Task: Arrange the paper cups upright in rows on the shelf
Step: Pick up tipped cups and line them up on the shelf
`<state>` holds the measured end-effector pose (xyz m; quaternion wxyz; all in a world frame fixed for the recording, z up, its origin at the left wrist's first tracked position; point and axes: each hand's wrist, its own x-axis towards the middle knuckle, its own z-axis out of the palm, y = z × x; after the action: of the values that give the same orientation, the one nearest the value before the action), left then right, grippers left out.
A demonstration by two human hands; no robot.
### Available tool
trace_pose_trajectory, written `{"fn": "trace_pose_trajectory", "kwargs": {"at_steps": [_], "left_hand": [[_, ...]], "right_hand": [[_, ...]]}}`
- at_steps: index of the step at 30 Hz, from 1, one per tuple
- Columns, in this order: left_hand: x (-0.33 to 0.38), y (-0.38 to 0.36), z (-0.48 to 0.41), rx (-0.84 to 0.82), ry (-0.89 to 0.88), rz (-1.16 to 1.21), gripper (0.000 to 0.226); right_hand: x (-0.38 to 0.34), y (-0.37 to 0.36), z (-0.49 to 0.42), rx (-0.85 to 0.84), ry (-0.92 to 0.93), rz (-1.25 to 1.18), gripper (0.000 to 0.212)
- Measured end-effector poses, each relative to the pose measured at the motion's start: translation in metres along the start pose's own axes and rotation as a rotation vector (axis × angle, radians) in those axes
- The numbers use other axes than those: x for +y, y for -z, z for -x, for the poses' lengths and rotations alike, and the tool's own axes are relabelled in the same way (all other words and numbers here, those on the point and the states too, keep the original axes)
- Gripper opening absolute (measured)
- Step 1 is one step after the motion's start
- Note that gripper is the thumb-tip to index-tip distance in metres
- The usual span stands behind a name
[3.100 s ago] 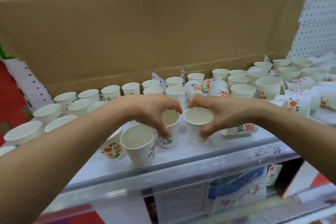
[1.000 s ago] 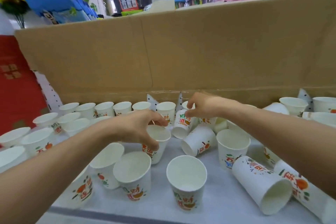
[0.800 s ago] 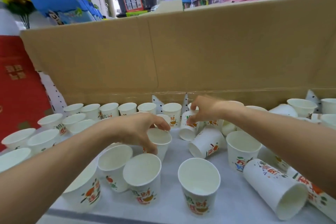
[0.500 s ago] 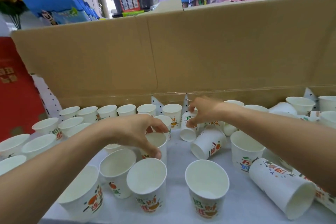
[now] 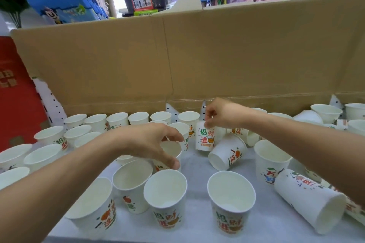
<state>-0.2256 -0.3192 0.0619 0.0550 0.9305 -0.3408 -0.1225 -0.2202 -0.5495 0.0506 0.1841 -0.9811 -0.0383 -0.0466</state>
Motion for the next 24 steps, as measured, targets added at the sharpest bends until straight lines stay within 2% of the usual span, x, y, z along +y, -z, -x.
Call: {"fn": "trace_pose_trajectory", "kwargs": {"at_steps": [3,7,10,12,17,21,24], "left_hand": [[0.003,0.000,-0.002,0.067,-0.028,0.043,0.064],[0.020,0.001,-0.010,0.267,-0.116,0.011,0.045],[0.037,0.001,-0.021,0.333,-0.226,0.046,0.033],[0.050,0.000,-0.034,0.315,-0.305,0.056,0.031],[0.079,-0.008,-0.080,0.182,-0.388,-0.195,0.046],[0.082,-0.011,-0.107,0.027,-0.358,-0.302,0.048],[0.084,-0.010,-0.111,-0.011,-0.367,-0.326,0.044]], "right_hand": [[-0.008,-0.005,0.009,0.031,0.098,0.017,0.011],[-0.014,0.000,0.020,-0.041,0.185,0.003,0.011],[0.004,0.033,0.026,0.127,0.157,-0.092,0.007],[0.026,0.055,0.032,0.192,0.093,-0.059,0.009],[0.077,0.054,0.039,-0.136,-0.058,0.244,0.038],[0.085,0.036,0.029,-0.161,-0.073,0.347,0.049],[0.077,0.028,0.020,-0.208,-0.067,0.543,0.053]]}}
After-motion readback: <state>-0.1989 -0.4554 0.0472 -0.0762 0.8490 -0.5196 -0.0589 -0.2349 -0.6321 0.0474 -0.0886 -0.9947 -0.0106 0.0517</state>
